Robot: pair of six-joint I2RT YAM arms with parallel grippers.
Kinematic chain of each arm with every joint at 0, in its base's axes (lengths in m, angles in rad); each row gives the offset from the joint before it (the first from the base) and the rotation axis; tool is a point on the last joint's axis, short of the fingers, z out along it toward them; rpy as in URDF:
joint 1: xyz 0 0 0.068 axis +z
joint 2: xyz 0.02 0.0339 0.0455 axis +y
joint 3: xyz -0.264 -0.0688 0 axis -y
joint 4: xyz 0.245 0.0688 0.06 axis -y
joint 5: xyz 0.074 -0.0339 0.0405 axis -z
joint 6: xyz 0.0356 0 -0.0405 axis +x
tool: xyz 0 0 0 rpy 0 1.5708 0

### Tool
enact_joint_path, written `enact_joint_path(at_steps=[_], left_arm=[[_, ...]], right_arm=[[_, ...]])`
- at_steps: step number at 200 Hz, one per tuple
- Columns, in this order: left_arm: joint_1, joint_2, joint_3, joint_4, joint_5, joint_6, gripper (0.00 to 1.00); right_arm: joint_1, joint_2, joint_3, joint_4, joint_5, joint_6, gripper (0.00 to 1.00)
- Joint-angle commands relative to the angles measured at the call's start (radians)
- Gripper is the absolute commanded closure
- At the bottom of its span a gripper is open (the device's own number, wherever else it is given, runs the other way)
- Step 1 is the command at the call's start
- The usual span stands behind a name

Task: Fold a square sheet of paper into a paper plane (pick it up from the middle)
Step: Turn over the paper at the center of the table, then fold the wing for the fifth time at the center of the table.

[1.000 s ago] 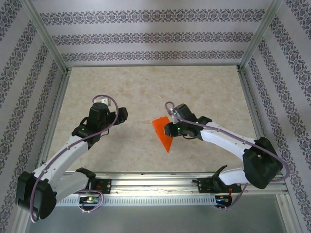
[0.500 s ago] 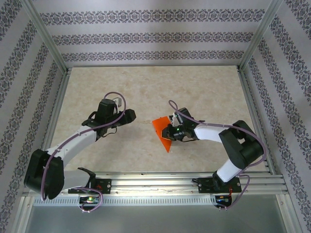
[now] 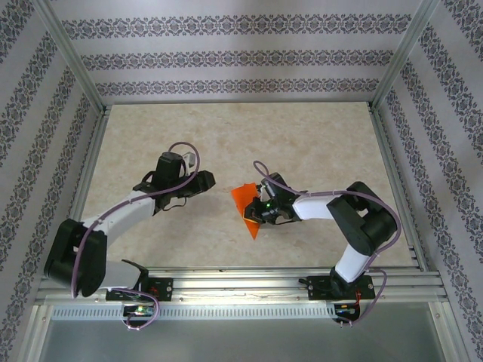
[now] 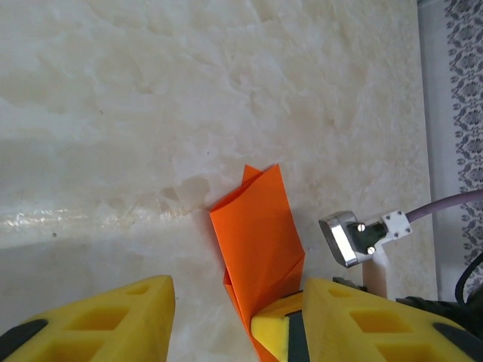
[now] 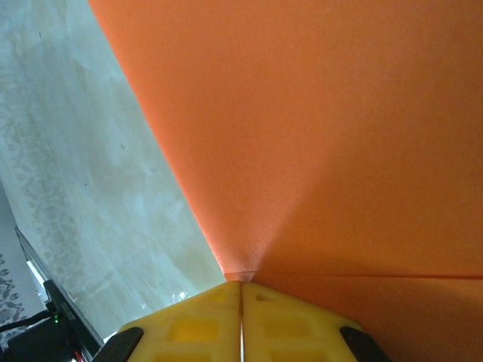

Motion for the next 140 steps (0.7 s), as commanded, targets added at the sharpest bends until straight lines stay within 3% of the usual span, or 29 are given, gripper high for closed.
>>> enact_joint_path(at_steps=[1, 35, 66, 103, 140], left_arm=[[0.002, 0.045, 0.039, 0.065, 0.053, -0.048, 0.55], [-0.022, 0.153, 0.106, 0.07, 0.096, -0.104, 0.63], [-0.07, 0.238, 0.177, 0.058, 0.114, -0.115, 0.66], [-0.13, 0.345, 0.252, 0.056, 0.132, -0.123, 0.71], [-0.166, 0.464, 0.347, 0.02, 0.17, -0.126, 0.75]], right_arm=[[0.019, 0.036, -0.042, 0.014, 0.086, 0.084, 0.93], [0.025, 0.023, -0.115, 0.165, 0.128, 0.206, 0.95], [0.027, -0.001, -0.129, 0.303, 0.08, 0.24, 0.94], [0.008, -0.108, -0.113, 0.232, 0.089, 0.189, 0.92], [-0.076, -0.237, -0.179, 0.126, 0.152, 0.137, 0.88]])
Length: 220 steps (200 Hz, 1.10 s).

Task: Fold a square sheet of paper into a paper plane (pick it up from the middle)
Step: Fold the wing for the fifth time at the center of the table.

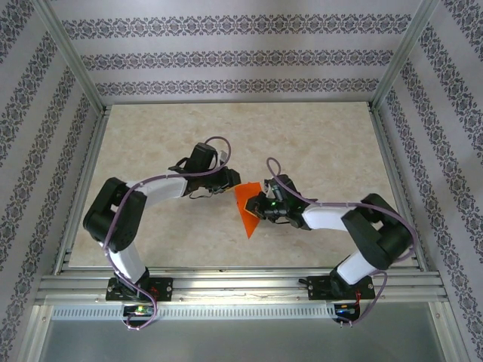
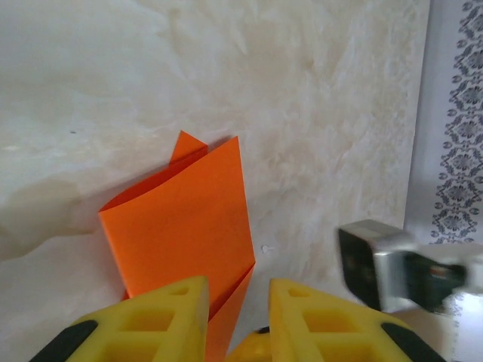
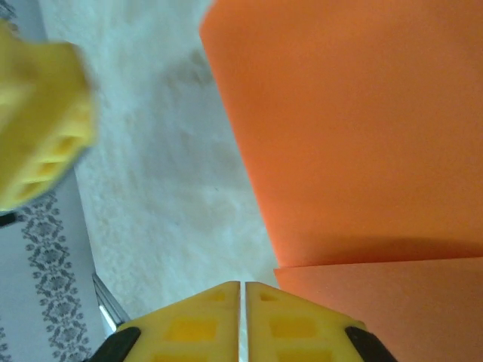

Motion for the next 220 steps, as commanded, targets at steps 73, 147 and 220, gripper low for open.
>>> enact_joint_path(at_steps=[73, 147, 220], left_arm=[[-0.051, 0.16, 0.082, -0.087, -0.026, -0.006, 0.86], [-0.04, 0.192, -0.046, -0.022, -0.019, -0.018, 0.9], [-0.014, 0.186, -0.137, 0.113, 0.022, -0.065, 0.91]], right_arm=[[-0.189, -0.113, -0.044, -0.24, 0.013, -0.139, 0.8], [-0.199, -0.043, 0.007, -0.244, -0.03, -0.127, 0.76], [-0.185, 0.02, 0.056, -0.295, -0.051, -0.14, 0.71]])
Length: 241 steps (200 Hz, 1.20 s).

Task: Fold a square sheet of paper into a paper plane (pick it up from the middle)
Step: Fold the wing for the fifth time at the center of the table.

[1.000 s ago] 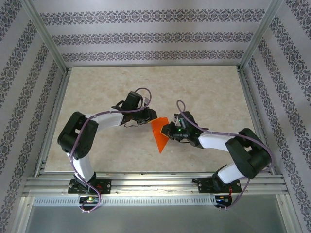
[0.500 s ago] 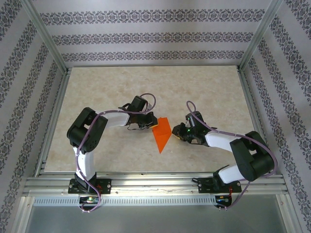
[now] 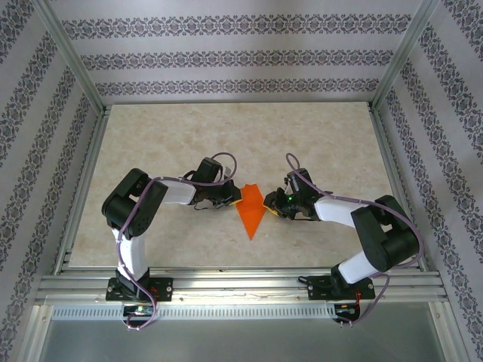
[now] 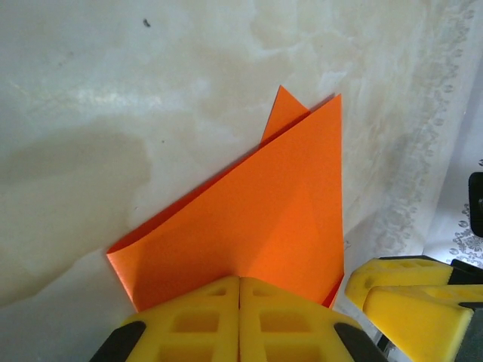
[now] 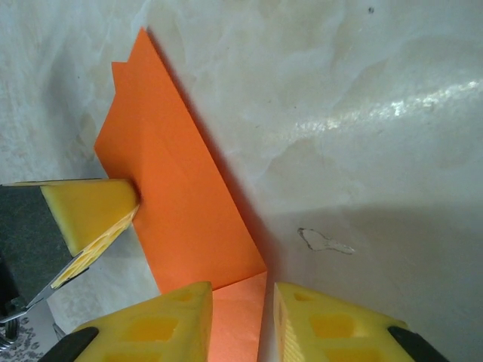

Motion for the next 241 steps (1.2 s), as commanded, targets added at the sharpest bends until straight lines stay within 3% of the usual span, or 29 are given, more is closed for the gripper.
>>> enact_joint_path(at_steps=[1, 102, 130, 204, 241], left_arm=[[0.009, 0.029, -0.032, -0.082, -0.026, -0.002, 0.91], [0.009, 0.045, 0.036, -0.143, -0.024, 0.092, 0.91], [0.01, 0.055, 0.075, -0.189, -0.022, 0.155, 0.91], [0.009, 0.058, 0.12, -0.246, -0.029, 0.219, 0.91], [0.009, 0.052, 0.138, -0.242, -0.013, 0.24, 0.9]], right_arm=[[0.008, 0.03, 0.023, -0.021, -0.025, -0.018, 0.71], [0.008, 0.118, 0.133, 0.04, -0.109, -0.101, 0.7], [-0.016, 0.18, 0.194, 0.045, -0.224, -0.179, 0.7], [-0.064, 0.247, 0.223, 0.007, -0.313, -0.229, 0.8], [-0.068, 0.237, 0.209, -0.01, -0.321, -0.23, 0.89]])
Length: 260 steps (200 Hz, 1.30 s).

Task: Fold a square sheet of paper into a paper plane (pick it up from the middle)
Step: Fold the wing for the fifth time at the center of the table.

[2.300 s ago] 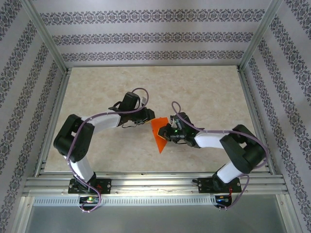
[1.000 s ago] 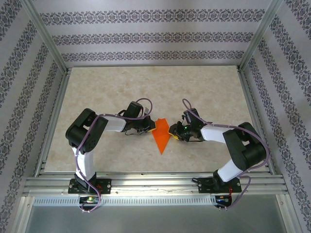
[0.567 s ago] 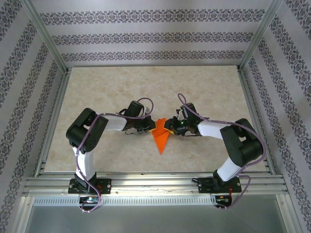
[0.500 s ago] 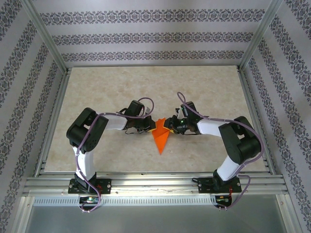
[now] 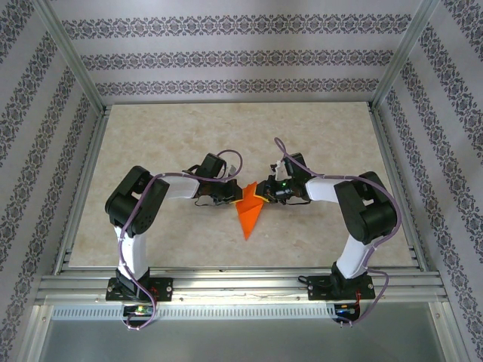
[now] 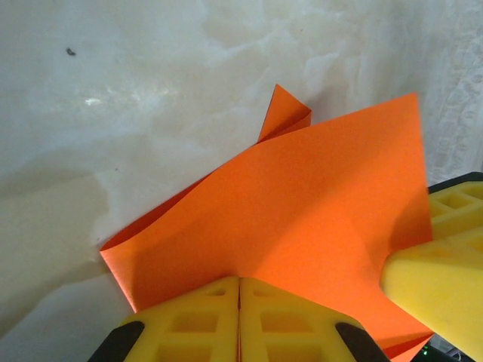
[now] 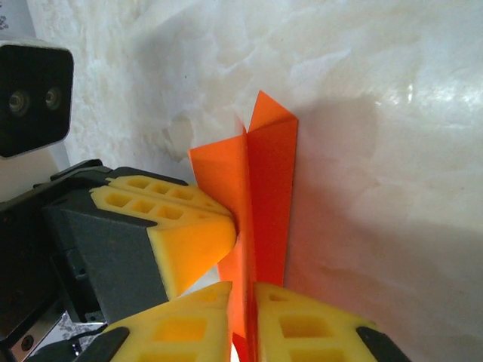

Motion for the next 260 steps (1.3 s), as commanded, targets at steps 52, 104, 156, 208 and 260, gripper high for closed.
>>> enact_joint_path(at_steps=[52, 104, 156, 208, 260], left_arm=[[-0.017, -0.183, 0.012, -0.094, -0.103, 0.137, 0.63], [-0.151, -0.35, -0.063, -0.174, -0.325, 0.334, 0.59], [-0.345, -0.336, -0.092, -0.193, -0.514, 0.471, 0.5], [-0.443, -0.209, -0.006, -0.248, -0.667, 0.504, 0.43], [-0.482, -0.142, 0.052, -0.312, -0.831, 0.537, 0.42]], right_arm=[[-0.002, -0.055, -0.065, 0.039, 0.076, 0.111, 1.0], [0.019, -0.135, -0.143, 0.192, 0.253, 0.368, 1.0], [0.04, -0.172, -0.221, 0.306, 0.341, 0.494, 1.0], [0.043, -0.175, -0.236, 0.344, 0.344, 0.522, 1.0], [0.045, -0.172, -0.232, 0.353, 0.333, 0.528, 1.0]])
